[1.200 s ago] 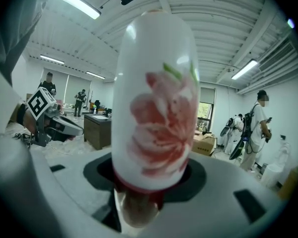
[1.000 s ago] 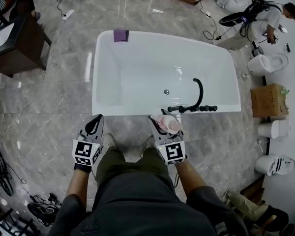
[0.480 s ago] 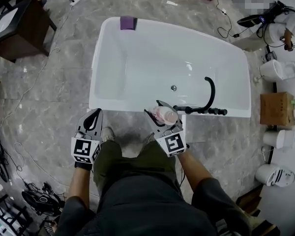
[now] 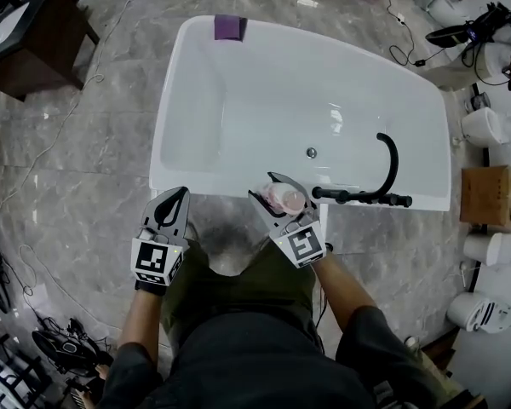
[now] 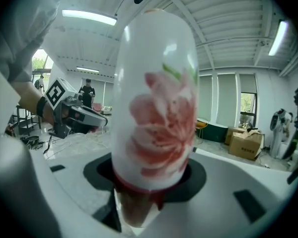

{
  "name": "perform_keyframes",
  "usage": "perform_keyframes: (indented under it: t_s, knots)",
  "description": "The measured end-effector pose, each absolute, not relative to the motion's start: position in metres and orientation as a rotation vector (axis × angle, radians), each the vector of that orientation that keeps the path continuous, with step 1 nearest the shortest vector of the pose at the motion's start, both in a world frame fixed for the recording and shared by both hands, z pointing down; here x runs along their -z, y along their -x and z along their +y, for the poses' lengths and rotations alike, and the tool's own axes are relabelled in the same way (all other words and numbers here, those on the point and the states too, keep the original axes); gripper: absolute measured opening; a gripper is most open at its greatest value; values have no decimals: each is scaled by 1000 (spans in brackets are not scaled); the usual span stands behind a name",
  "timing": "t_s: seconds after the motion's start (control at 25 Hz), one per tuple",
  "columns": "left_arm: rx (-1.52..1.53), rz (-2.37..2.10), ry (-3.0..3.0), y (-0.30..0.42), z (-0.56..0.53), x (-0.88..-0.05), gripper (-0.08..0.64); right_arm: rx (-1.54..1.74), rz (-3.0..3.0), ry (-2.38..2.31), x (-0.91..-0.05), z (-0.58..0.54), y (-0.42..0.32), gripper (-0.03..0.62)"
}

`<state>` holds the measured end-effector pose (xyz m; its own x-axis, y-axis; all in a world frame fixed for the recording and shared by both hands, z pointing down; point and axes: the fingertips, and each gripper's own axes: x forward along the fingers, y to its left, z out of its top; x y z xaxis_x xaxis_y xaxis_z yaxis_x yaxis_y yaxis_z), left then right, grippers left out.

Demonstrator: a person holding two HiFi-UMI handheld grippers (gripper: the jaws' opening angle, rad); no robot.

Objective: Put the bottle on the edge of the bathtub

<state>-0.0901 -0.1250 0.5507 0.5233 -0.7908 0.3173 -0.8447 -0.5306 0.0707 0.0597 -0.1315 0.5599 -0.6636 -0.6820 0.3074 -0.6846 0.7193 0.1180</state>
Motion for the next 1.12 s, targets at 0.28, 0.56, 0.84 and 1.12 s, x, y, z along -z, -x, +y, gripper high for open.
perform_keyframes:
  t_s: [0.28, 0.56, 0.84, 1.12]
  knots:
    - [-369, -1398, -2541, 89, -135, -599, 2, -7, -2634, -949, -619, -140, -50, 221]
    - [-387, -1403, -2521, 96, -143, -645, 2, 13, -2656, -837, -670, -150, -32, 221]
    - [-402, -1424, -2493, 104, -139, -677, 2, 30, -2669, -729, -708, -147, -21, 221]
    - [-410, -1434, -2480, 101, -141, -699, 2, 27, -2692, -662, -734, -148, -18, 221]
